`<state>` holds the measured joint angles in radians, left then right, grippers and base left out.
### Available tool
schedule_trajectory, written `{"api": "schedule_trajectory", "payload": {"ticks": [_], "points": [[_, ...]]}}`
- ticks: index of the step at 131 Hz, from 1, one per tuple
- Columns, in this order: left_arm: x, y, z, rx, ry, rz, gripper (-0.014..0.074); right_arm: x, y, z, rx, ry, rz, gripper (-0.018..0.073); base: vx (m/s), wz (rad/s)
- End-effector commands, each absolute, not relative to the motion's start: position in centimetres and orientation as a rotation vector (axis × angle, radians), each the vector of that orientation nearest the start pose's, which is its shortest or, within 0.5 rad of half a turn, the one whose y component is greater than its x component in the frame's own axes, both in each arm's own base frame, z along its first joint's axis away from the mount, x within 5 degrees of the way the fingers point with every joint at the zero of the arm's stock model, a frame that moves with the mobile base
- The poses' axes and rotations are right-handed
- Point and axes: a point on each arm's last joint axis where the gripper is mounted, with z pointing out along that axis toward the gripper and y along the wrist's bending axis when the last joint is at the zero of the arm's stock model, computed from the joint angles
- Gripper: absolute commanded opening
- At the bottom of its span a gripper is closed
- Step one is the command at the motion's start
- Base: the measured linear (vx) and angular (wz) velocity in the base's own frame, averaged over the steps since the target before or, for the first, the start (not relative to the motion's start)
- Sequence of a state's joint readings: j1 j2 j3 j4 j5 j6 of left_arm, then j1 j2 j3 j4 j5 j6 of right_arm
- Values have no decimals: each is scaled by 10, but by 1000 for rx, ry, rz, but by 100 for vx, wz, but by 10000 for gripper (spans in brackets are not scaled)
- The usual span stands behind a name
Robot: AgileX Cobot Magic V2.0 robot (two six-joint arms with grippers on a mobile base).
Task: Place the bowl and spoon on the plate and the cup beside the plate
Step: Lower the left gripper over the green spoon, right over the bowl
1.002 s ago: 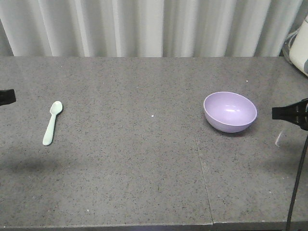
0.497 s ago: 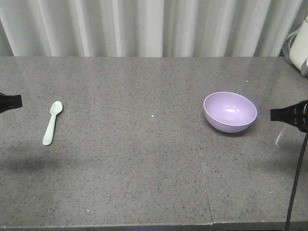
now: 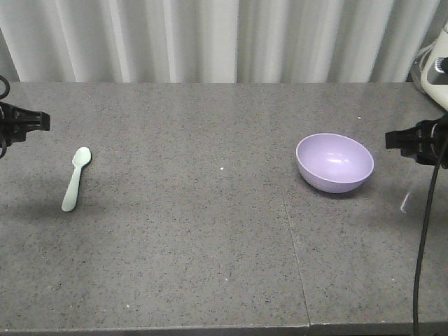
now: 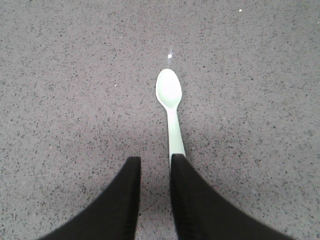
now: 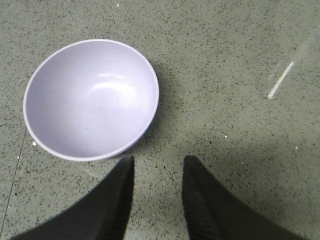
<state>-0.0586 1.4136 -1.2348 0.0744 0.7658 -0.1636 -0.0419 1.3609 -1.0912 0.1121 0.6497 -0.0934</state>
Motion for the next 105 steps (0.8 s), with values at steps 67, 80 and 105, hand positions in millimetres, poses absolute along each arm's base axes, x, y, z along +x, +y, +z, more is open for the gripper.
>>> {"api": "schedule_trajectory", "payload": {"ticks": [67,80,105], "points": [[374,-20,330,-36,2591,16,461,366,-8,326,6,2389,98,351,0,0],[383,-22,322,-27,2622,19,461,370,-9,327,-30,2371,80,351,0,0],[401,-31,308,-4,2666,9,461,370,-9,327,-34,2362,76,351,0,0]]}}
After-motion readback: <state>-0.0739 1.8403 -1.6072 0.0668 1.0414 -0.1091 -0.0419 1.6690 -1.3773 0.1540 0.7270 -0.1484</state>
